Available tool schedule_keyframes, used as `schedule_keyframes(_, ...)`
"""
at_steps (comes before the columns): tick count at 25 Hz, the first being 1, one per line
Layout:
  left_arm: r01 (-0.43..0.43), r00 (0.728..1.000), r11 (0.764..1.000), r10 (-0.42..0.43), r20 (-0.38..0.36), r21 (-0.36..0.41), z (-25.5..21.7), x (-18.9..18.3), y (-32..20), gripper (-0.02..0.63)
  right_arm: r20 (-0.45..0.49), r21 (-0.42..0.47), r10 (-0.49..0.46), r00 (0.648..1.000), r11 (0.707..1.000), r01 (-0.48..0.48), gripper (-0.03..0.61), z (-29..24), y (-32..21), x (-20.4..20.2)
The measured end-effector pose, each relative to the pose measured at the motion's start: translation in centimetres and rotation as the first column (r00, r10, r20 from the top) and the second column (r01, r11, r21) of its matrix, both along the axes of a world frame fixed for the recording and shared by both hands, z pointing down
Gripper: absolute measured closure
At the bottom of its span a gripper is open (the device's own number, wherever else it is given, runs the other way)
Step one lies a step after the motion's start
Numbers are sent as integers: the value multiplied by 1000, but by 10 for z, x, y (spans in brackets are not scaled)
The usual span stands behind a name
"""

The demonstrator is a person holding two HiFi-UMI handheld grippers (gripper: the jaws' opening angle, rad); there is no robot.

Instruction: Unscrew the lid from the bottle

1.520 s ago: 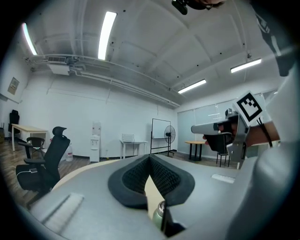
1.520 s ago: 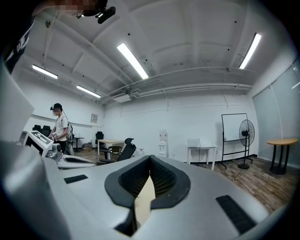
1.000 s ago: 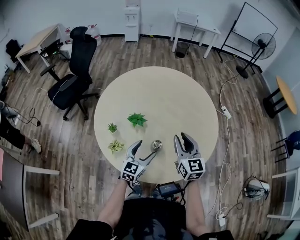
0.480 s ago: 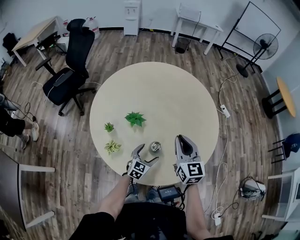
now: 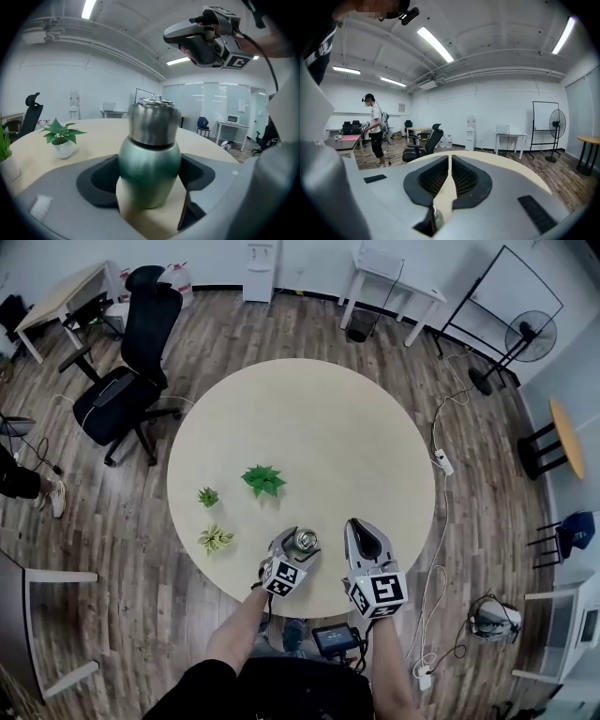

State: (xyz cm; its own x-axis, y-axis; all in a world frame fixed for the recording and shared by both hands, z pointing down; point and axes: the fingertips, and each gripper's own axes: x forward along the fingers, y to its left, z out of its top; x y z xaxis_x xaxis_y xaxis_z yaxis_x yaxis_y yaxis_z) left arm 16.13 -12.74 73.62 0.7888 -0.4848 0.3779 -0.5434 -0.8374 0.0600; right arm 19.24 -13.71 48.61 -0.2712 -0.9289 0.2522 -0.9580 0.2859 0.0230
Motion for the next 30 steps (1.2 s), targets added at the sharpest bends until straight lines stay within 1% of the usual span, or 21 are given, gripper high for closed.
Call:
schedule_keyframes(1, 6, 1000, 1000, -6, 0, 5, -1, 1, -2, 238, -2, -4, -5, 1000, 1000, 5, 554, 1, 0, -1)
schedule_keyframes(5, 13, 1000, 1000, -13, -3, 13, -2, 1, -3, 241, -14, -36, -37, 999, 999, 37, 552, 10, -1, -7)
schedule_keyframes(7, 14, 1000, 1000, -14, -2, 11, -1, 1, -2, 241, -28, -67, -73, 997, 995, 71, 532, 17, 1, -14)
schedule_keyframes(9, 15, 1000, 1000, -15, 0, 9, -1, 1, -1, 241, -45, -97, -121, 992, 988, 116, 481, 24, 2, -23)
schedule_keyframes(12, 16, 1000, 1000, -16, 0, 9, 0, 1, -2, 241, -76, -159, -205, 976, 969, 191, 357, 39, 4, -38)
schedule_keyframes(13, 17, 1000, 1000, -17, -1, 8, 0, 2, -2, 241, -90, -188, -234, 968, 959, 214, 340, 47, 5, -42)
schedule_keyframes(15, 17, 1000, 1000, -17, -2, 8, 0, 2, -1, 241, -121, -260, -295, 948, 931, 257, 297, 64, 8, -49)
schedule_keyframes(17, 15, 1000, 1000, -15, -4, 8, -1, 2, -2, 241, -152, -344, -357, 922, 893, 289, 271, 85, 10, -54)
schedule_keyframes(21, 13, 1000, 1000, -13, -8, 11, -2, 1, -2, 241, -170, -522, -449, 877, 796, 307, 231, 126, 12, -61)
schedule_keyframes(24, 10, 1000, 1000, -10, -7, 10, 0, 2, -1, 241, -183, -609, -491, 852, 737, 294, 232, 152, 12, -63)
schedule_keyframes(27, 9, 1000, 1000, -9, -8, 12, 1, 1, -1, 241, -192, -665, -516, 835, 694, 276, 238, 171, 12, -67)
schedule_keyframes(30, 8, 1000, 1000, -8, -8, 14, 1, 2, -2, 241, -210, -702, -520, 828, 670, 242, 257, 186, 8, -67)
